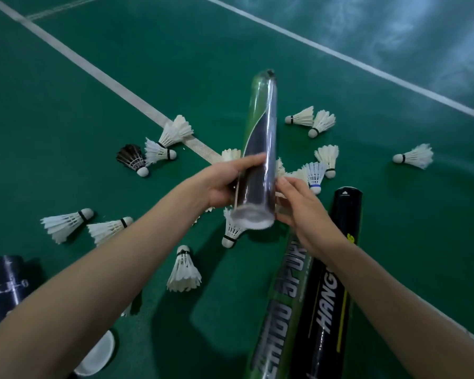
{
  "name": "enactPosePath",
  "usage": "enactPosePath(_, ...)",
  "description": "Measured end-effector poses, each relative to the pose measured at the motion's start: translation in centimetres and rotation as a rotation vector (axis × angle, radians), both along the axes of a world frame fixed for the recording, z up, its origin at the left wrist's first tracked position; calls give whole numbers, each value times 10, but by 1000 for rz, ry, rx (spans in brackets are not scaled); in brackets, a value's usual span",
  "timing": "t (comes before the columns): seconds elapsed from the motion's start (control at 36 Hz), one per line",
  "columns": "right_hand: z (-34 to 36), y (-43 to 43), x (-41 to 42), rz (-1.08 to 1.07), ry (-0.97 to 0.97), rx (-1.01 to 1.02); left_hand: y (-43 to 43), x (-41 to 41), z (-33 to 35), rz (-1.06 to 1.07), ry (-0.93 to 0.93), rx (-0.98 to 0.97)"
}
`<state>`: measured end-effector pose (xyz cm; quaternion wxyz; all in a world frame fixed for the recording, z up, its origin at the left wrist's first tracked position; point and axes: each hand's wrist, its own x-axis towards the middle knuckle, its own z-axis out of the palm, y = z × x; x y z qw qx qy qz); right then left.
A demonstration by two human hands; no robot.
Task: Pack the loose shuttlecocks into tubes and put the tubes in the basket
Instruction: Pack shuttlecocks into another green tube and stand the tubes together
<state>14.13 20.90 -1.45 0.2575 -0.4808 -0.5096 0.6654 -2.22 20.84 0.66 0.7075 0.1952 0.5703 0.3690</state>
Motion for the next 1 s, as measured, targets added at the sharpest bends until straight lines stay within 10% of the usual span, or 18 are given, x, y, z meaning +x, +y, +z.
enactPosePath(0.58,-19,36,16,-343,186,-346,-68,-19,-17,-711,803,106)
enactPosePath(1.0,22,80,-12,-308,32,-238,-69,-38,-20,-613,643,99)
